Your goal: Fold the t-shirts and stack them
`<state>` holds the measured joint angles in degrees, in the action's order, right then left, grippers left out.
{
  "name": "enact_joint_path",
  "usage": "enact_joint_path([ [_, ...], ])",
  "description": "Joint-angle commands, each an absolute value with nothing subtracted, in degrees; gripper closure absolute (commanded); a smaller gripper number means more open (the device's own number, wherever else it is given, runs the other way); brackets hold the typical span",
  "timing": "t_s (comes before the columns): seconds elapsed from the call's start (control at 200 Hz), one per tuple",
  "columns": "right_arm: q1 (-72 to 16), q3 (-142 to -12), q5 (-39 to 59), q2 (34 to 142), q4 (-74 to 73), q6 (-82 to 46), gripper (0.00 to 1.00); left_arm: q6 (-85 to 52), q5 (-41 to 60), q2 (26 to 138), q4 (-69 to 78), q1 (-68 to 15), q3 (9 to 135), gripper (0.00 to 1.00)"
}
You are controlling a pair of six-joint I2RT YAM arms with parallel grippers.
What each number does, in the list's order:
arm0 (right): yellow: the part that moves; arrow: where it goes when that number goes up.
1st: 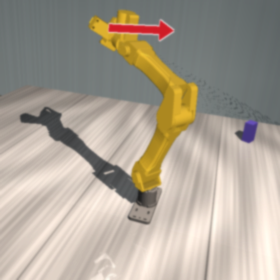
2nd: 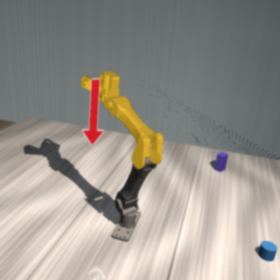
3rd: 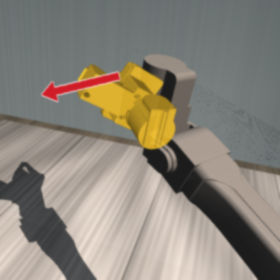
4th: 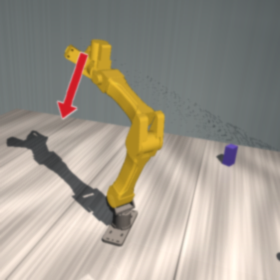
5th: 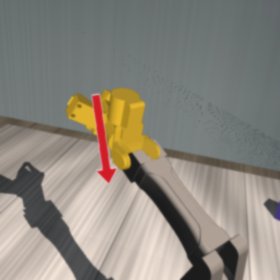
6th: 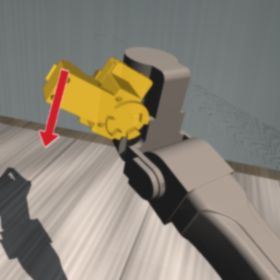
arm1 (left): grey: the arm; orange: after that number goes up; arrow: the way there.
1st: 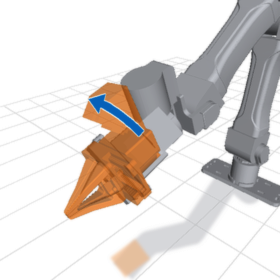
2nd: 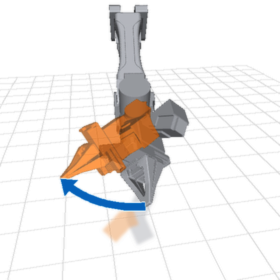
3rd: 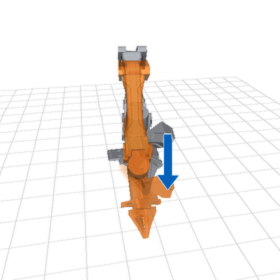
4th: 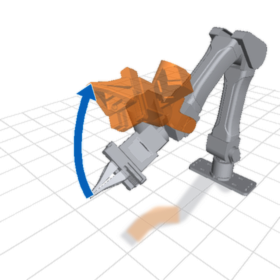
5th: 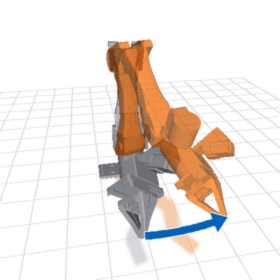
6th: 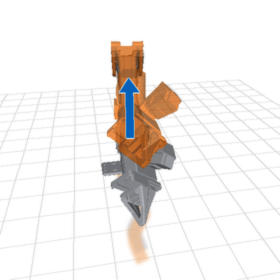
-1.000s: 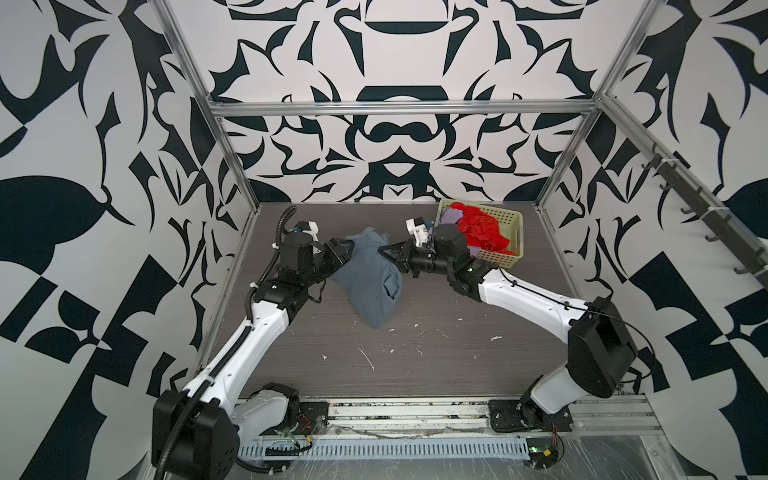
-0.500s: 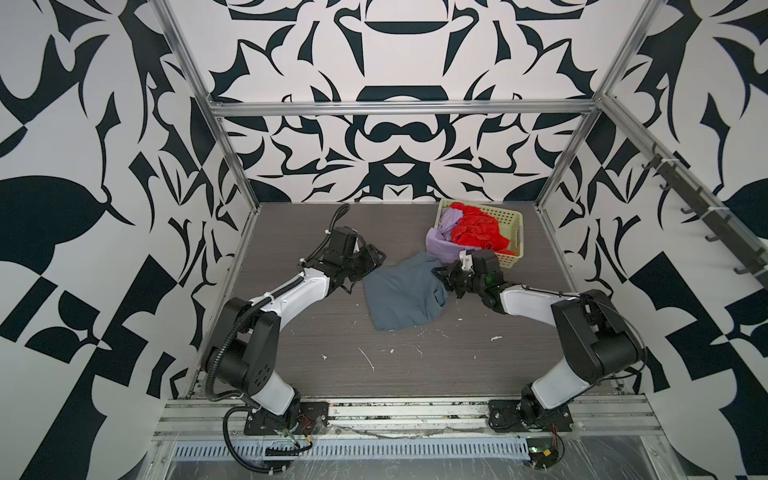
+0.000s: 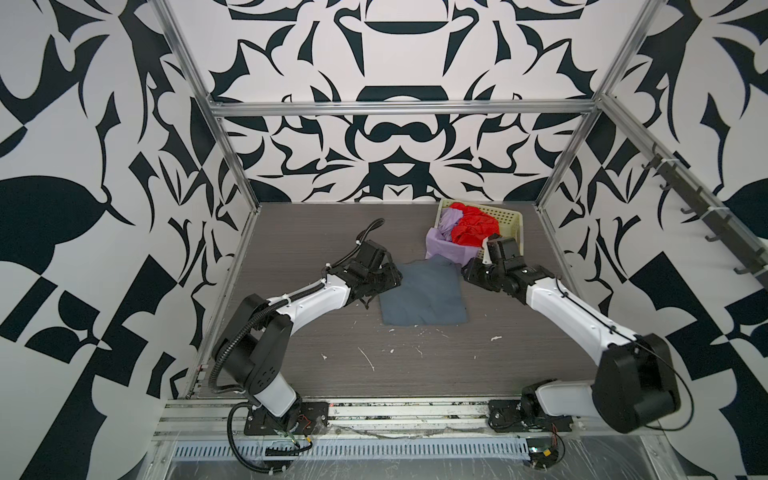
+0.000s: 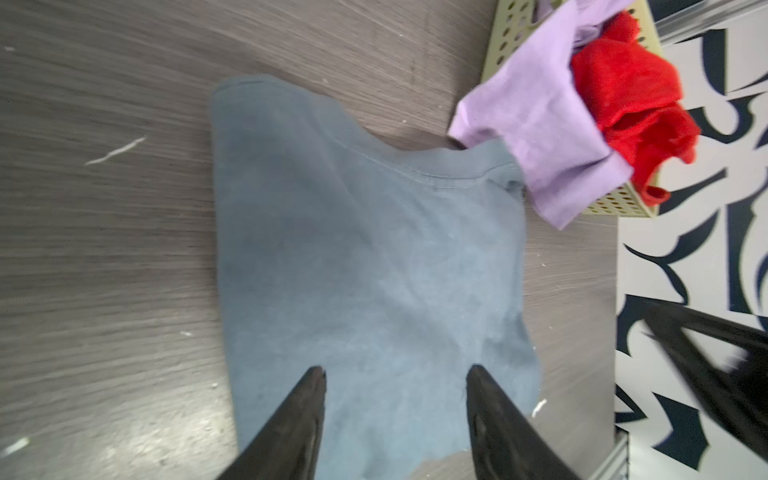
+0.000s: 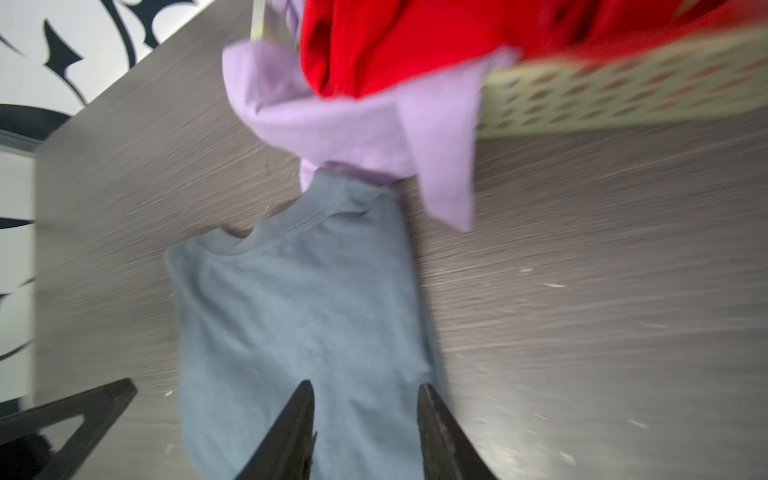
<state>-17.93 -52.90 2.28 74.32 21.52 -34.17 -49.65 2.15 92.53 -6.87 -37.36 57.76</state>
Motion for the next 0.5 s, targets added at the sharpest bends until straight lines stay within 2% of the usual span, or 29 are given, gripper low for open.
enact_joint_path([
  [0.0,-22.21,-54.63,-8.33,70.36,27.84,-30.17,0.56,-49.24,-2.45,89.23,-9.36,-37.09,55.95,0.42],
  [0.125,-31.24,-54.69,-9.91,72.47,23.10,-31.88,0.56,-48.20,-6.64,85.39,-10.77,-36.93,55.18,0.41],
  [0.27,-39.84,-58.86,-14.33,83.28,16.76,-32.96,0.55,-47.72,-9.60,80.45,-12.42,-36.23,53.26,0.39],
  [0.495,-43.57,-66.42,-17.53,98.56,11.52,-33.55,0.51,-48.25,-11.00,71.27,-13.14,-34.42,47.55,0.36],
])
